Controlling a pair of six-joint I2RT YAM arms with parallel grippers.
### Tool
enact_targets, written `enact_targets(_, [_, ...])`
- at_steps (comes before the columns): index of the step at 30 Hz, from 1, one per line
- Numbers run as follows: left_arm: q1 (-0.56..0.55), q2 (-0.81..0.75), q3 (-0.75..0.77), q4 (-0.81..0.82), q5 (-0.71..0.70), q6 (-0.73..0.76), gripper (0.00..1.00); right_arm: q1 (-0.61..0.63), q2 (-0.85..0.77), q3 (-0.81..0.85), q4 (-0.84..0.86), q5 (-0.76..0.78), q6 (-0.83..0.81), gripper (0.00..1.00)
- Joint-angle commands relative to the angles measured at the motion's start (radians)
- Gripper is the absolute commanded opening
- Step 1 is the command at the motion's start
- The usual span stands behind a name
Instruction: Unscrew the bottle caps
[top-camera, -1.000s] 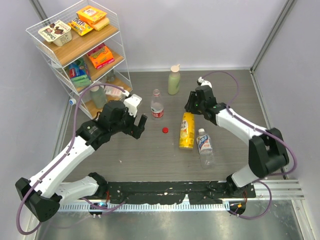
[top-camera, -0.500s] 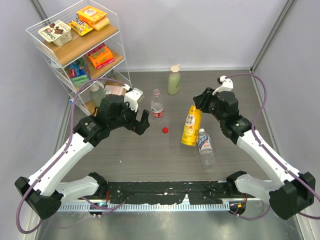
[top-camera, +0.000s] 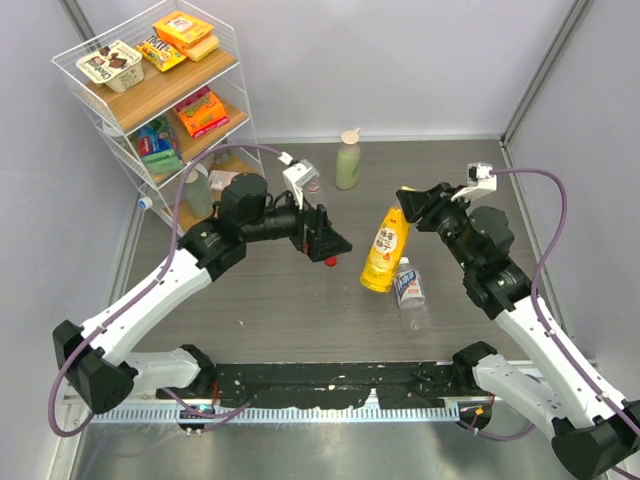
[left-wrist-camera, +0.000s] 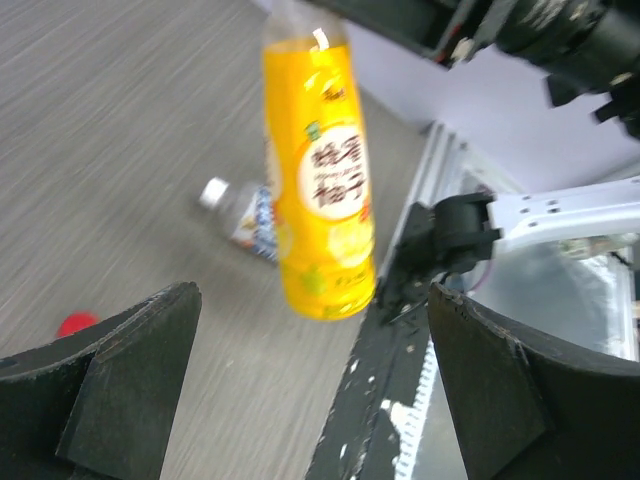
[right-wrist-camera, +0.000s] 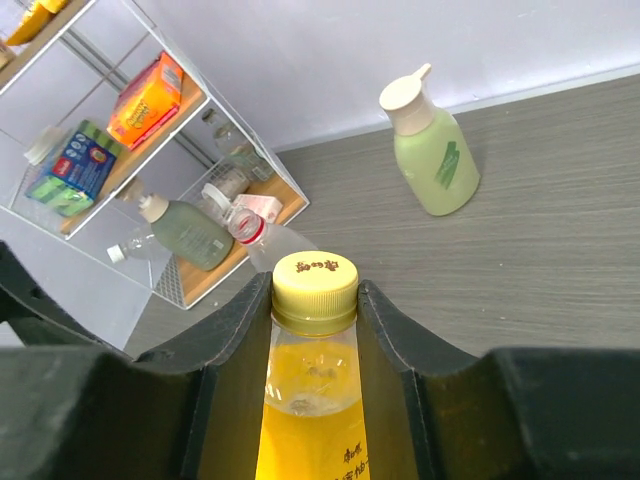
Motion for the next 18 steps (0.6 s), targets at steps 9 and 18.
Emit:
enact_targets(9, [-0.155,0.233,0.09,0.284,0.102,-0.134,1.0,-0.001,-0.088,0.019,0.066,-0.041,0.022,0.02])
enact_targets(18, [-0.219,0.325,0.089,0.344,0.111,-0.141,0.99,-0.001,-0.117,0.019,0.062,-0.024,0.023,0.02])
